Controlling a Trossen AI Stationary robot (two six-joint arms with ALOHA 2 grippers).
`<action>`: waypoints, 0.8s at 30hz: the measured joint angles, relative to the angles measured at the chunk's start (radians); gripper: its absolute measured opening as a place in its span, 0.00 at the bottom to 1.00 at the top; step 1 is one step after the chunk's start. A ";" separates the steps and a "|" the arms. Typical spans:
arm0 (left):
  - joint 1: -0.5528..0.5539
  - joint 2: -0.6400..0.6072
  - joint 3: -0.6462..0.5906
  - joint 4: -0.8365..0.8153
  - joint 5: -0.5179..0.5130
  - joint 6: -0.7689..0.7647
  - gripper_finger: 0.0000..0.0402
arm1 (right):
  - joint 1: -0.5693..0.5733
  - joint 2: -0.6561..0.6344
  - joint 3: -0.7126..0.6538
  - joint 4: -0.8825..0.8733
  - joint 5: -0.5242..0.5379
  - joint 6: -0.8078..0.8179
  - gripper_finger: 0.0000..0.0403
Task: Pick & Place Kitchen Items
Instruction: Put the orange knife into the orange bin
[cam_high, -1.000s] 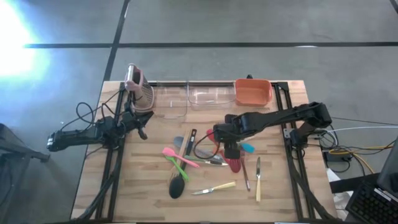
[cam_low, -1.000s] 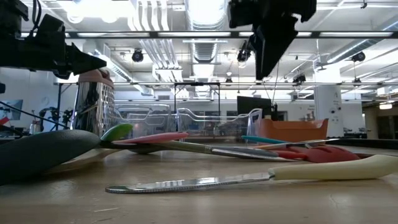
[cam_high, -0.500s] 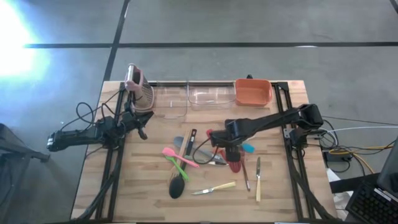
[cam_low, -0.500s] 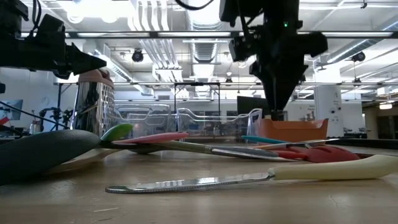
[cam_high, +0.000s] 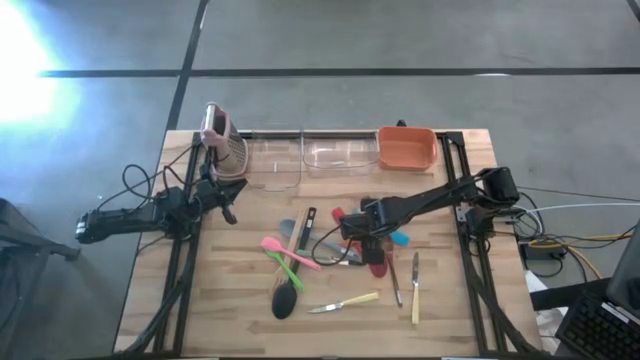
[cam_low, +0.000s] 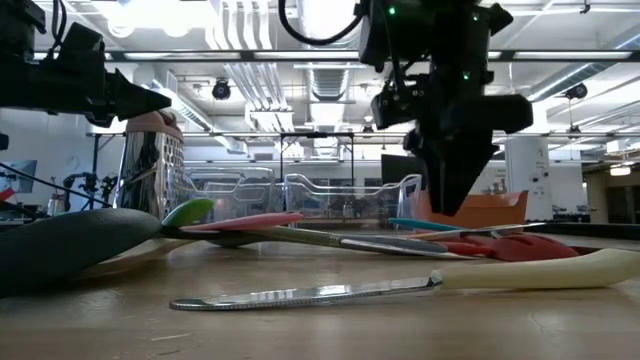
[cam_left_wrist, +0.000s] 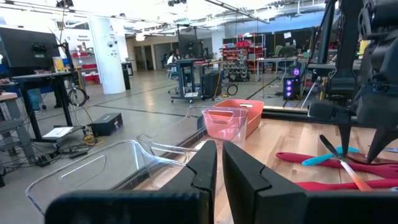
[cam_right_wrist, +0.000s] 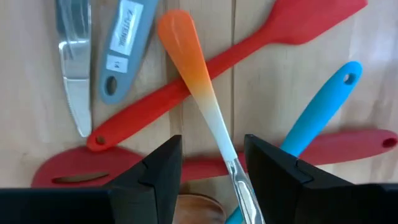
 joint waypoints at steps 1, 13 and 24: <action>0.000 0.000 0.000 0.000 0.000 0.000 0.08 | 0.000 0.001 -0.007 0.009 0.000 0.000 0.41; 0.000 0.000 0.000 0.000 0.000 0.000 0.08 | -0.003 0.001 -0.112 0.143 0.006 -0.005 0.38; 0.000 0.000 0.000 0.000 0.000 0.000 0.08 | -0.027 -0.004 -0.172 0.210 0.004 -0.002 0.32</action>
